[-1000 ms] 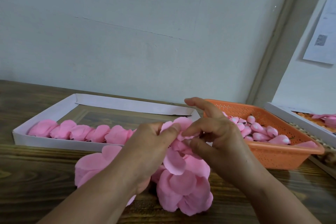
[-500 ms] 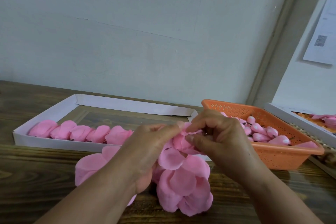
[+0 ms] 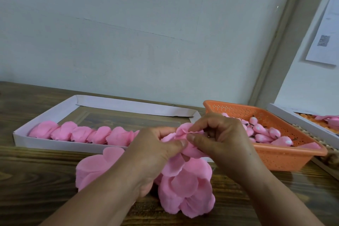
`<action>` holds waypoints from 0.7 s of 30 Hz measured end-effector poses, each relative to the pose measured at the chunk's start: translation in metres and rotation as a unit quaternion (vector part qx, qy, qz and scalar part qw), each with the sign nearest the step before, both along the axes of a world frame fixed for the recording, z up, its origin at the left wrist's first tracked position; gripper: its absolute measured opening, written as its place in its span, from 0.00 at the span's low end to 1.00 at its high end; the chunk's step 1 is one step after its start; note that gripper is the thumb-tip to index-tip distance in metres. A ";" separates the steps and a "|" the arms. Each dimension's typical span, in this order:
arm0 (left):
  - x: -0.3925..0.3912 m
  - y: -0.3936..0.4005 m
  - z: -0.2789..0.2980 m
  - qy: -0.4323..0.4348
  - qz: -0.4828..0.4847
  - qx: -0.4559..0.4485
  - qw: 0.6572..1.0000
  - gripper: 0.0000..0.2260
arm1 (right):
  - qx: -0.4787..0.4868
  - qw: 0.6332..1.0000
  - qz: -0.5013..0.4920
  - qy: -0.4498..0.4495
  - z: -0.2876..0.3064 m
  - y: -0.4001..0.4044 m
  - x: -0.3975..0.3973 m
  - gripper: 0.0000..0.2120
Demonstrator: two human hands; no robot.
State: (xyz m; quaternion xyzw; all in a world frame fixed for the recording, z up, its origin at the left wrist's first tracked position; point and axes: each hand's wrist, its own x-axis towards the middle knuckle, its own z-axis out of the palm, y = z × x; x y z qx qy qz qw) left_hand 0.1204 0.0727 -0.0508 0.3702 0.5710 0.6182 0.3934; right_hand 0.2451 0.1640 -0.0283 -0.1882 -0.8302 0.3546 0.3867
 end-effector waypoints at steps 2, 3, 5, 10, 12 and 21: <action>-0.001 0.000 0.001 -0.004 -0.006 -0.001 1.000 0.08 | -0.026 0.999 0.023 -0.014 0.002 0.002 0.003 0.12; -0.002 0.000 0.002 -0.010 -0.008 -0.003 1.000 0.08 | -0.043 0.998 0.043 -0.020 0.004 0.005 0.005 0.16; -0.004 0.000 0.003 -0.032 -0.015 -0.010 0.999 0.08 | -0.080 0.993 0.078 -0.023 0.005 0.010 0.007 0.23; -0.007 -0.004 0.006 -0.067 -0.061 -0.020 0.996 0.15 | -0.102 0.991 0.077 -0.032 0.006 0.017 0.010 0.15; -0.008 -0.004 0.006 -0.072 -0.075 -0.023 0.994 0.19 | -0.082 0.990 0.093 -0.063 0.007 0.016 0.011 0.14; -0.009 -0.001 0.003 -0.091 -0.047 -0.035 0.994 0.12 | -0.102 0.991 0.083 -0.031 0.000 0.007 0.003 0.07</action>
